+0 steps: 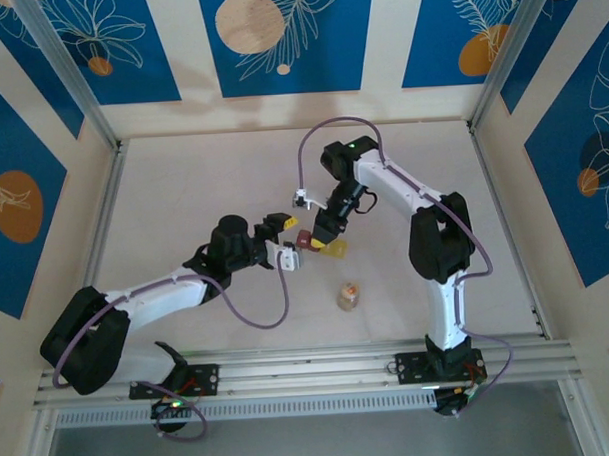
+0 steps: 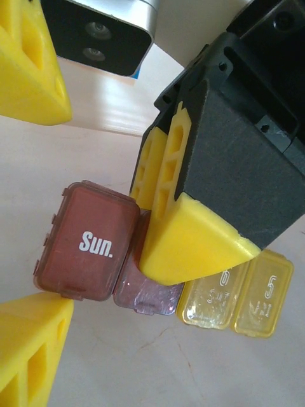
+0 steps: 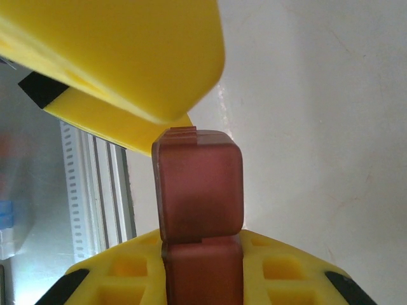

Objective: Sort the pills into containers

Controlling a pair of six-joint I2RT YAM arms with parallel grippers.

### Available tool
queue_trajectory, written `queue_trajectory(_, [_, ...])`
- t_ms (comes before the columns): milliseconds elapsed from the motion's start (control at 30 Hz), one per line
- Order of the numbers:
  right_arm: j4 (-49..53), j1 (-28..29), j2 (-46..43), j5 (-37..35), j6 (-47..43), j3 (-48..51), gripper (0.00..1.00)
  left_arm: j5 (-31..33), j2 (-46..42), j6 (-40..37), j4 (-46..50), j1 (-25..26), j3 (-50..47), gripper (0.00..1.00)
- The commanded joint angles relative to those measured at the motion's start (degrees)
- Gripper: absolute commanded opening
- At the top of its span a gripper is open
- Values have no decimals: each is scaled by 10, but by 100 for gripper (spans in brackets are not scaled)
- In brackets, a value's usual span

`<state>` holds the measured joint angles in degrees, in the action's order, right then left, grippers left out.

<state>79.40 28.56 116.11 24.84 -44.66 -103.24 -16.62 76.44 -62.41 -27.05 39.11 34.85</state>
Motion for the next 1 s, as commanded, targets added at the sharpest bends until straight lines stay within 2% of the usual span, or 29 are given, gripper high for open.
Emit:
queue_trajectory(0, [27, 6, 14, 15, 4, -19, 0, 13, 4, -24, 0, 12, 20, 70])
queue_trajectory(233, [33, 12, 20, 30, 4, -16, 0, 20, 5, -31, -2, 17, 17, 69])
queue_trajectory(467, [42, 13, 23, 39, 7, -29, 0, -3, 1, -43, 18, 22, 17, 71])
queue_trajectory(600, [45, 15, 21, 45, 6, -28, 0, 22, 6, -46, 23, 23, 21, 71])
queue_trajectory(700, [41, 18, 23, 31, 11, -19, 0, 43, 9, -46, 23, 23, 25, 70])
queue_trajectory(967, [12, 18, 27, -38, 35, 7, 0, 42, -20, -38, 28, 25, 26, 69])
